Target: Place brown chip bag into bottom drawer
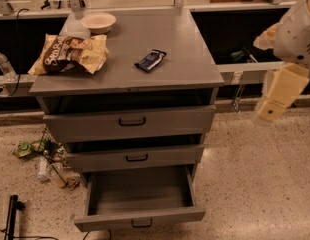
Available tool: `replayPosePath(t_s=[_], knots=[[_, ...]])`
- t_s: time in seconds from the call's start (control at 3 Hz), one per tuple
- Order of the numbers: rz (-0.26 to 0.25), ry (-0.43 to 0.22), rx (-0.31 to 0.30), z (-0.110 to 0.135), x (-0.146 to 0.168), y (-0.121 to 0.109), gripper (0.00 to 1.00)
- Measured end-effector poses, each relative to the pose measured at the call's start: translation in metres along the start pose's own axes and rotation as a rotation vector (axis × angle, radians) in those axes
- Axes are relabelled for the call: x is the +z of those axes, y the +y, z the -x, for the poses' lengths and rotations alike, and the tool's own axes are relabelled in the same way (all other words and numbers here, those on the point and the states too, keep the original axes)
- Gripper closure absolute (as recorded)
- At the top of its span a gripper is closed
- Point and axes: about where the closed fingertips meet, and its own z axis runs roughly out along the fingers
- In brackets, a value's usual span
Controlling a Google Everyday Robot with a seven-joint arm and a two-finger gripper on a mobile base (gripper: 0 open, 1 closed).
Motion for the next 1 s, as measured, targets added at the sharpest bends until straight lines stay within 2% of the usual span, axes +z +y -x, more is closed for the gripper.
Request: replayPosePath(t_s=[0.33,0.67,1.0], knots=[[0.037,-0.254,-0.038,0.08,0.025,-0.031,0.0],[0.11,-0.518,-0.077,0.159,0.053,-0.046,0.0],[0.105,-0.584,-0.069,0.212,0.072,-0.048,0.0]])
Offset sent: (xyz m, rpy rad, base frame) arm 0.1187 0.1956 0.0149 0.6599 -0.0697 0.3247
